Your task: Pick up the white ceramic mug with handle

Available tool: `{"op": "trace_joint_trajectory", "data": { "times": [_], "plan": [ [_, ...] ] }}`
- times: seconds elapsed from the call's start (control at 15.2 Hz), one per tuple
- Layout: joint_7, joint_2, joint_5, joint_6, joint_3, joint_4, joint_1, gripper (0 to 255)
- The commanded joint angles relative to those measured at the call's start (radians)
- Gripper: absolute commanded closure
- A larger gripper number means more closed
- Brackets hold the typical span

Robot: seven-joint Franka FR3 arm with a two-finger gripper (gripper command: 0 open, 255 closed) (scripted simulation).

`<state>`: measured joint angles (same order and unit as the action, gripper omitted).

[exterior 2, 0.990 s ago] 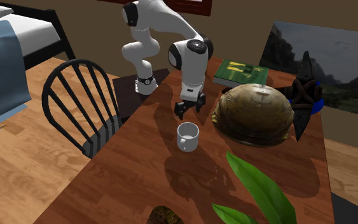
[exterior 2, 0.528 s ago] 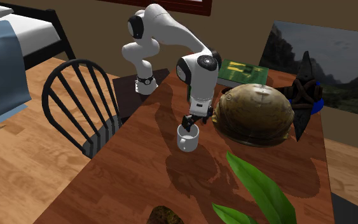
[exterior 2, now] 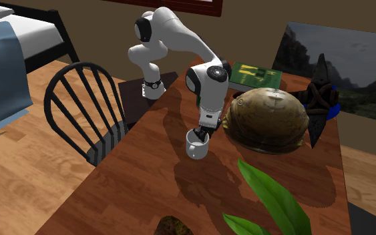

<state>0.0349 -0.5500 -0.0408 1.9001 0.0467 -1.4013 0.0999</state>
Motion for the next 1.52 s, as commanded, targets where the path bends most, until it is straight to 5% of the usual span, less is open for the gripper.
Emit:
{"op": "trace_joint_trajectory", "data": {
  "times": [0.0,0.46,1.45],
  "plan": [
    [0.0,0.001,0.0,0.002,0.0,-0.002,0.0,255],
    [0.0,0.0,0.0,0.002,0.0,-0.002,0.0,255],
    [0.004,0.024,0.002,-0.185,0.001,0.161,0.002,255]
  ]
}}
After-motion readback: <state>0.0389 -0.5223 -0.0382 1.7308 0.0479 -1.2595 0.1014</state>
